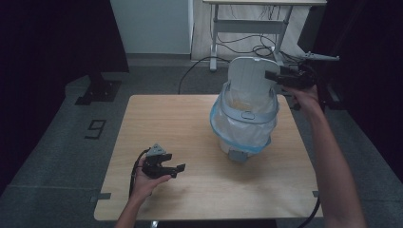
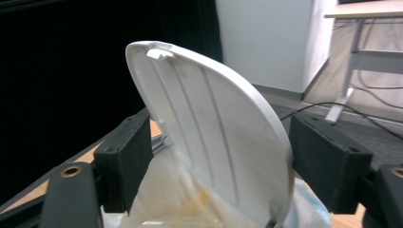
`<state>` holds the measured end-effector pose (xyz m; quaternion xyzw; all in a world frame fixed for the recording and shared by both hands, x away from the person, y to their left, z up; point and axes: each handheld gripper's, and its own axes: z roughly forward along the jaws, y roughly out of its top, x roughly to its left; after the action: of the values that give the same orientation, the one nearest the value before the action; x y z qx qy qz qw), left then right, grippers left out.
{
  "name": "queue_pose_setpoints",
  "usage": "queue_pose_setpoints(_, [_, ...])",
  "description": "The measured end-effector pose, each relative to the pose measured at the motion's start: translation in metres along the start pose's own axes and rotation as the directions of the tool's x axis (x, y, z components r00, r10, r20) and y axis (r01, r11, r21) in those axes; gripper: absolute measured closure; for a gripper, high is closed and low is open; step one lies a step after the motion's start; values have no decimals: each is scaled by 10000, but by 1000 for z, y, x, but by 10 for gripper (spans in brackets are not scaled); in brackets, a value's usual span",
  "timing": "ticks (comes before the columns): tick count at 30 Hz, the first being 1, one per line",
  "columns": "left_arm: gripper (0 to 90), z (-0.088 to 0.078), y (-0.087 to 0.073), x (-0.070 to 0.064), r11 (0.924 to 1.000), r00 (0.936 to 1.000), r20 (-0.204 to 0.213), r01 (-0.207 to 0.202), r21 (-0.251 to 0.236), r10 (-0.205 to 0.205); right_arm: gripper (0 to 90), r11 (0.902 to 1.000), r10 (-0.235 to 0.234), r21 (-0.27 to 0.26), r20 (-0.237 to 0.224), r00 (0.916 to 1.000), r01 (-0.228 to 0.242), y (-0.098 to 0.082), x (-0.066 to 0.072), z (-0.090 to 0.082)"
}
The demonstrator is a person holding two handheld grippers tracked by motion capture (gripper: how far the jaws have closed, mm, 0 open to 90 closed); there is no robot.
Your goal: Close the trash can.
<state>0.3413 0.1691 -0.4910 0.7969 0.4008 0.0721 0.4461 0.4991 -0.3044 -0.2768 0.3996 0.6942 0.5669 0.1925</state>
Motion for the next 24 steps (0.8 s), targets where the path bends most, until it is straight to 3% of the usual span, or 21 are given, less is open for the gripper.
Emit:
queue_pose_setpoints(8, [215,0,-1,0,10000,10000,15,18,17,-18,131,9996,-100,260,-743,9972,119,-15,15,-12])
queue_pose_setpoints(24, [214,2,-1,-2,10000,9999,125,-23,64,22,124,9952,-59,961,-1100,9939,166,-42,35,-19])
